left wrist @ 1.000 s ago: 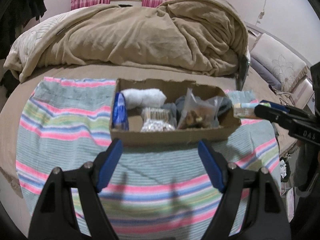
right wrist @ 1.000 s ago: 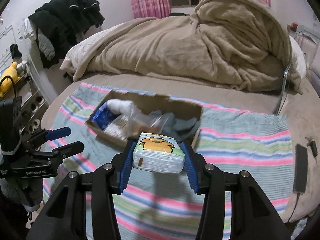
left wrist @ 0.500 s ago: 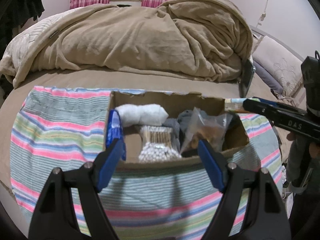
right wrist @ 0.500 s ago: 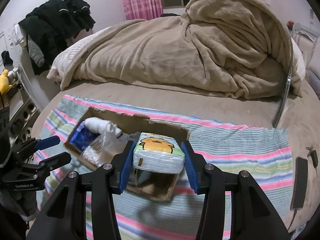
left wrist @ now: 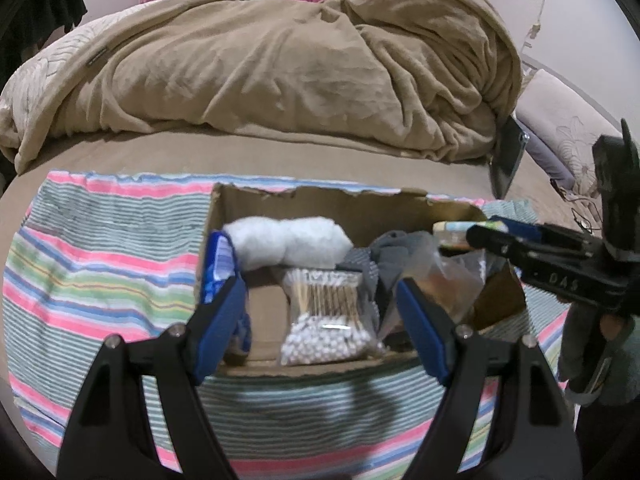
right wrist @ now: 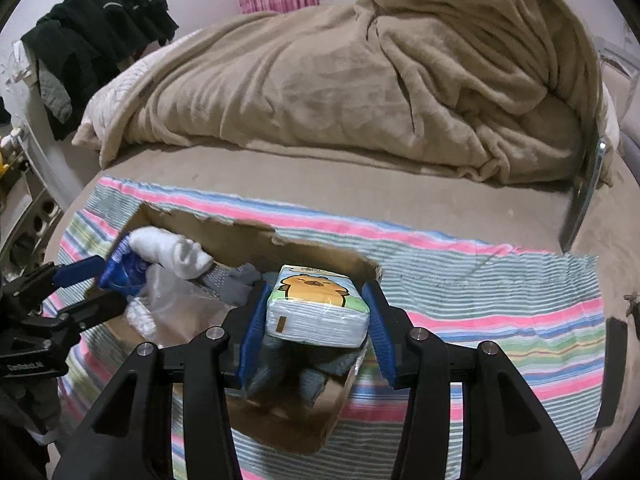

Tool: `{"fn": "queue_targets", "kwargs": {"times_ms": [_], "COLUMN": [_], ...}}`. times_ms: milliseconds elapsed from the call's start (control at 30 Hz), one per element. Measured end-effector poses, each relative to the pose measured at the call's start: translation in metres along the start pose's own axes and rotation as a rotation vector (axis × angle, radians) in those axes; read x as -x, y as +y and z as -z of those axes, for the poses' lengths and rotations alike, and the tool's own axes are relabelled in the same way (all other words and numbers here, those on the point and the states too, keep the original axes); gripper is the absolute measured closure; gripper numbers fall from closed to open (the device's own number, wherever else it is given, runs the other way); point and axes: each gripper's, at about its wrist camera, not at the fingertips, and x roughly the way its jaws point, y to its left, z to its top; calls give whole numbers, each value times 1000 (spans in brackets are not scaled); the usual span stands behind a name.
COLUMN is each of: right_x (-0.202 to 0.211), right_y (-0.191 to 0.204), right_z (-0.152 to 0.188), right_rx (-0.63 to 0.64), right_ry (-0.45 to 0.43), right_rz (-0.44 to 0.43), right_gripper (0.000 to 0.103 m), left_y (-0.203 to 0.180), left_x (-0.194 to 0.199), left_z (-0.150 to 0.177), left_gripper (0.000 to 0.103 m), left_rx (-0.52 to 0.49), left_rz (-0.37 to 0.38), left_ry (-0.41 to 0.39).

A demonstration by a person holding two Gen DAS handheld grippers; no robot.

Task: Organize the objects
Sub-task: 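Lift the capybara tissue pack with the right tool and carry it over the box, then lower the tissue pack into the box and open the right tool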

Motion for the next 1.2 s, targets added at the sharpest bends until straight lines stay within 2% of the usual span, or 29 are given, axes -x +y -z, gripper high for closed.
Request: {"fn": "queue_targets", "kwargs": {"times_ms": [333,467,600,1200], "right_x": [-3,5,17,73], "right_y": [-1,0,6,40], "right_z": [4,6,9,32], "right_rx": [-27,-49,-42,-15], "right_ry": [1,-3,-17,-50], "right_rz": [-7,-39,-28,-25], "right_gripper": [51,40,29,28], "left_y": [0,-1,-2,-16], "left_x": [3,12,26,89], "left_z": [3,4,7,29], "left_gripper": [24,24,24,24], "left_rx": [8,6,2,-16], "left_rz": [5,6,3,9], "left_ry": [0,-11,-26,-83]}}
